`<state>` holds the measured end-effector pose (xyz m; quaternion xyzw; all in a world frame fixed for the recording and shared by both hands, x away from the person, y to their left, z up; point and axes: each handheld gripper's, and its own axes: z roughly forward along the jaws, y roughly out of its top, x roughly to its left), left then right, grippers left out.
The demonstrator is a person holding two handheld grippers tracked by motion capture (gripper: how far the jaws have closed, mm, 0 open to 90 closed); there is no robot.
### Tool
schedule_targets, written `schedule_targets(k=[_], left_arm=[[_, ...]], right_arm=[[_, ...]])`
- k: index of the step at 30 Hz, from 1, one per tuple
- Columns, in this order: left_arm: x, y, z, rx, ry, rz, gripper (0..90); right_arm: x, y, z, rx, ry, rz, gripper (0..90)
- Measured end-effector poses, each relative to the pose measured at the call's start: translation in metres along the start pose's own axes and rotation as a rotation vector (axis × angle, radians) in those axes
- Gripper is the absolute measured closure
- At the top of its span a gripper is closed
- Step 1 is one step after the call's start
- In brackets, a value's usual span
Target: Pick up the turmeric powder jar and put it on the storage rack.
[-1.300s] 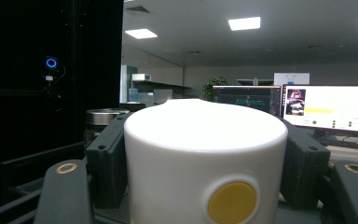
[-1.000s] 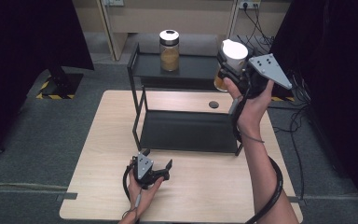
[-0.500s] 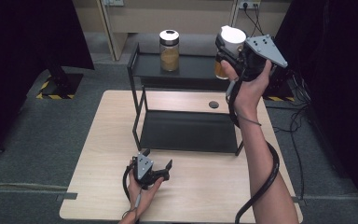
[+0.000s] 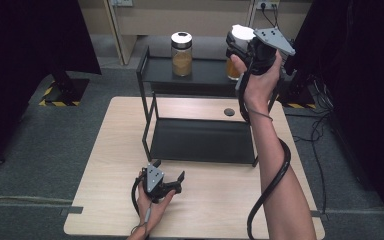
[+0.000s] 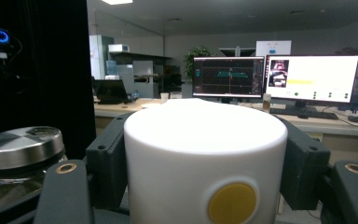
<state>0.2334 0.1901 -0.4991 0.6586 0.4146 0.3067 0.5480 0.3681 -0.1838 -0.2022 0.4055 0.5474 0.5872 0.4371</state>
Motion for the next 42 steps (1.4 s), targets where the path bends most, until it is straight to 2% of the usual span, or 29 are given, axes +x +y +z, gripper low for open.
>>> schedule_targets(k=[11,18,32,35,36,38,42], left_arm=[[0.000,0.000,0.000,0.003,0.000,0.004,2.9],[0.000,0.000,0.000,0.000,0.000,0.002,2.8],[0.000,0.000,0.000,0.001,0.000,0.002,2.8],[0.000,0.000,0.000,-0.001,0.000,0.000,2.8],[0.000,0.000,0.000,0.001,-0.001,0.002,2.8],[0.000,0.000,0.000,0.001,-0.001,0.002,2.8],[0.000,0.000,0.000,0.002,-0.001,0.003,2.8]], right_arm=[[-0.002,-0.001,0.011,0.041,-0.019,0.011,31.1],[0.001,-0.004,0.012,0.032,-0.017,-0.005,31.0],[0.001,-0.009,0.011,0.017,-0.020,-0.005,30.5],[0.001,-0.009,0.012,0.017,-0.021,-0.003,27.3],[0.002,-0.009,0.012,0.013,-0.020,0.001,20.8],[0.003,-0.009,0.012,0.006,-0.024,0.001,14.5],[0.004,-0.009,0.012,-0.005,-0.031,0.001,5.6]])
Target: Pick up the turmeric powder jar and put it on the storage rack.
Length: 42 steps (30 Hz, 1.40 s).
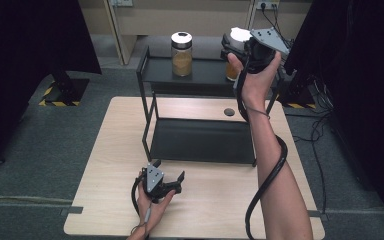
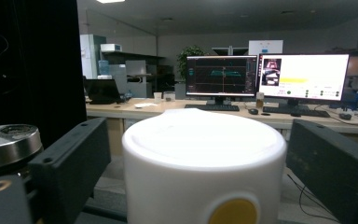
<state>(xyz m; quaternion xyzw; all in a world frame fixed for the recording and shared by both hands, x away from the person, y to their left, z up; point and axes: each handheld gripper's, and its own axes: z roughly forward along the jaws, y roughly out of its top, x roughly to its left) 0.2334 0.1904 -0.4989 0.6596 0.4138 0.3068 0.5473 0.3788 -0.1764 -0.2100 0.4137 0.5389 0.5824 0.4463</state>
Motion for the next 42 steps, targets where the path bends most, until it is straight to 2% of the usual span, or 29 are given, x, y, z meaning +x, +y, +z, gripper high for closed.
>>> schedule_targets(k=[5,18,24,31,42], left_arm=[[0.000,0.000,0.000,0.000,0.000,0.001,2.8],[0.000,0.000,0.000,0.001,0.002,0.002,2.8],[0.000,0.000,0.000,0.002,0.003,0.000,2.8],[0.000,0.000,0.000,-0.001,0.004,-0.002,2.8],[-0.001,-0.001,0.000,-0.005,0.005,-0.003,2.8]], right_arm=[[-0.002,0.000,-0.001,-0.006,0.004,0.010,3.3],[-0.012,0.002,-0.013,-0.019,0.055,0.002,3.0],[-0.021,-0.001,-0.024,-0.024,0.084,-0.012,2.9],[-0.033,-0.011,-0.040,-0.034,0.119,-0.032,3.0],[-0.041,-0.026,-0.065,-0.060,0.146,-0.046,3.2]])
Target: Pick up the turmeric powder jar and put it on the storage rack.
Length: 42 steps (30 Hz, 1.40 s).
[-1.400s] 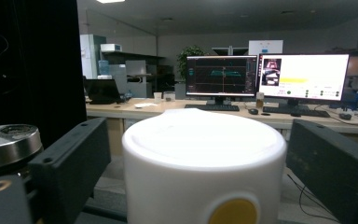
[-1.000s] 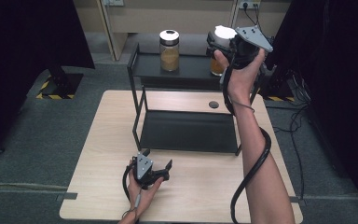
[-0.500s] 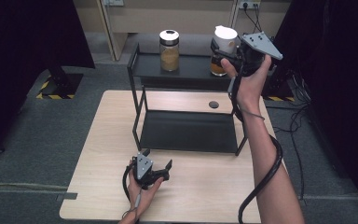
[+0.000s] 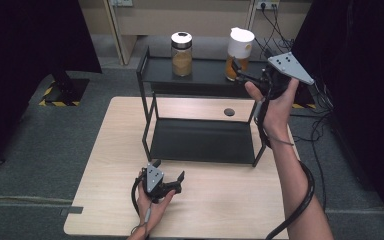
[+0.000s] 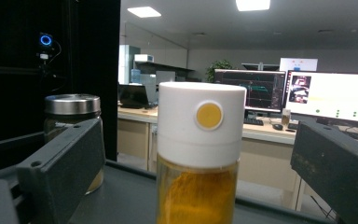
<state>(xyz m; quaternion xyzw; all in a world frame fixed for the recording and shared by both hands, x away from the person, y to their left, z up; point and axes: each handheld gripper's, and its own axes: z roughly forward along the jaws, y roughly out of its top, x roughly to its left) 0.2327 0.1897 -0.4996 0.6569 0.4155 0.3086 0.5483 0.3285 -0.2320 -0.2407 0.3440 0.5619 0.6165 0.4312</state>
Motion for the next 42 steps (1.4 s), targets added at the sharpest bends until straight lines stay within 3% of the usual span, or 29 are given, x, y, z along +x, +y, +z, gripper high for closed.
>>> schedule_targets(k=[14,27,42], left_arm=[[0.000,0.000,0.000,0.003,0.000,-0.007,2.8],[0.000,0.000,0.000,0.001,-0.001,0.000,2.8],[0.000,0.000,0.000,-0.002,0.003,0.001,2.8]], right_arm=[[-0.004,-0.029,-0.029,-0.020,-0.008,0.017,3.3],[-0.004,-0.044,-0.052,-0.027,-0.004,0.010,3.3],[-0.001,-0.064,-0.069,-0.033,0.013,0.020,3.3]])
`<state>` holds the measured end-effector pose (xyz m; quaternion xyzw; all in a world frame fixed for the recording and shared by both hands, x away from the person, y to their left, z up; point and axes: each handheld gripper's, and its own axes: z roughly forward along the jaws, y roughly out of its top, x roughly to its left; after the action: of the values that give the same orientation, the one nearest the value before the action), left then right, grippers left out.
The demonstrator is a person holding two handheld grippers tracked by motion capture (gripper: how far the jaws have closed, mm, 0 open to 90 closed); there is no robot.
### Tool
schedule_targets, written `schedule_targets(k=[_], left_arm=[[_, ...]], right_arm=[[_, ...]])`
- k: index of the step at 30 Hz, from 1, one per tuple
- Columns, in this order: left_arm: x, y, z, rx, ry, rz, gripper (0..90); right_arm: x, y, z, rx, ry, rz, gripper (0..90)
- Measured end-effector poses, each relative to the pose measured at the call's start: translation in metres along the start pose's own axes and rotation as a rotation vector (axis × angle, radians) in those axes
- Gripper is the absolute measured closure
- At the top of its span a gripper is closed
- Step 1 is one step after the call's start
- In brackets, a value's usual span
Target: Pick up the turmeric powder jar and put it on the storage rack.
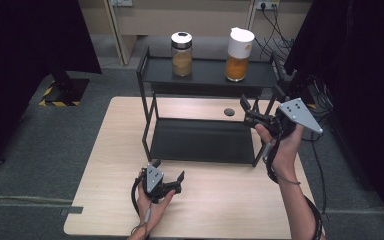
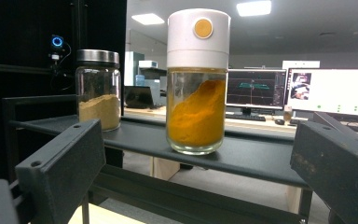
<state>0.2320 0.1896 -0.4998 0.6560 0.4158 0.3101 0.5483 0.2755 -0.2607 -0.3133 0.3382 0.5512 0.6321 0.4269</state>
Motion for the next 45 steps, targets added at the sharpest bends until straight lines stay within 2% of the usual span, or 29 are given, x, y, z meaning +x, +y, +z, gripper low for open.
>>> schedule_targets(k=[22,45], left_arm=[[-0.001,0.000,0.000,0.001,0.012,-0.016,2.8],[-0.002,-0.001,-0.001,-0.008,0.015,-0.011,2.8]], right_arm=[[-0.004,-0.025,-0.023,-0.002,0.012,0.037,3.3],[-0.003,-0.051,-0.042,0.045,0.045,0.032,3.4]])
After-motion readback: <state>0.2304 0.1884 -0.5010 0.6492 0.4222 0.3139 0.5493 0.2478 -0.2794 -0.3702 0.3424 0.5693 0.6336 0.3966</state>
